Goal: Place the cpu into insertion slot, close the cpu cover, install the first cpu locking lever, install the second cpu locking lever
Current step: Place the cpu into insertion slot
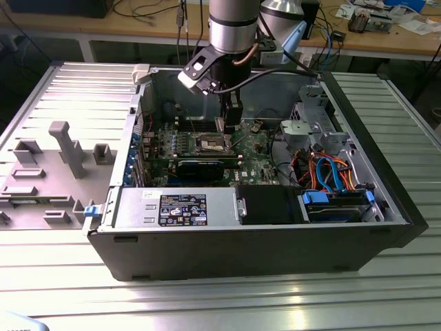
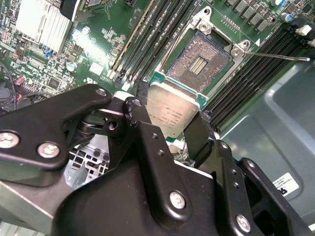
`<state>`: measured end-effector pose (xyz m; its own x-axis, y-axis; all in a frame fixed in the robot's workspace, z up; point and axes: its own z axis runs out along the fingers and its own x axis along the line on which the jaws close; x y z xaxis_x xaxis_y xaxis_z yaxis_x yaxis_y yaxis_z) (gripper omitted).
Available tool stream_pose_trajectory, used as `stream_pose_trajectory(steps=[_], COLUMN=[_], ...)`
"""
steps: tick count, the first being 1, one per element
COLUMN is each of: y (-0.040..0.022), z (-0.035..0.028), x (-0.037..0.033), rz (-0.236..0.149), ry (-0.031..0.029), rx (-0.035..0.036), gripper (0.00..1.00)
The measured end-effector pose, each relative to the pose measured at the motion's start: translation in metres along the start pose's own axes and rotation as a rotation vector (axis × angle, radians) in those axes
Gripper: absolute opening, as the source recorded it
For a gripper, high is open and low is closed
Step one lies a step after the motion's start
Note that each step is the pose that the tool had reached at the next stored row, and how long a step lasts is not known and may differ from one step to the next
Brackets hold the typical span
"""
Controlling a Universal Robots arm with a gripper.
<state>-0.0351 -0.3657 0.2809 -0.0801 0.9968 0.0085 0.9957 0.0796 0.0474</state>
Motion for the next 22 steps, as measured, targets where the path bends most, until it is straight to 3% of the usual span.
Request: stream_pose_trajectory(steps=[22], y=[-0.0002], z=[0.004], x=[0.0], rz=[0.0], ry=[-0.0001], rx=[0.0001], gripper=[0.54])
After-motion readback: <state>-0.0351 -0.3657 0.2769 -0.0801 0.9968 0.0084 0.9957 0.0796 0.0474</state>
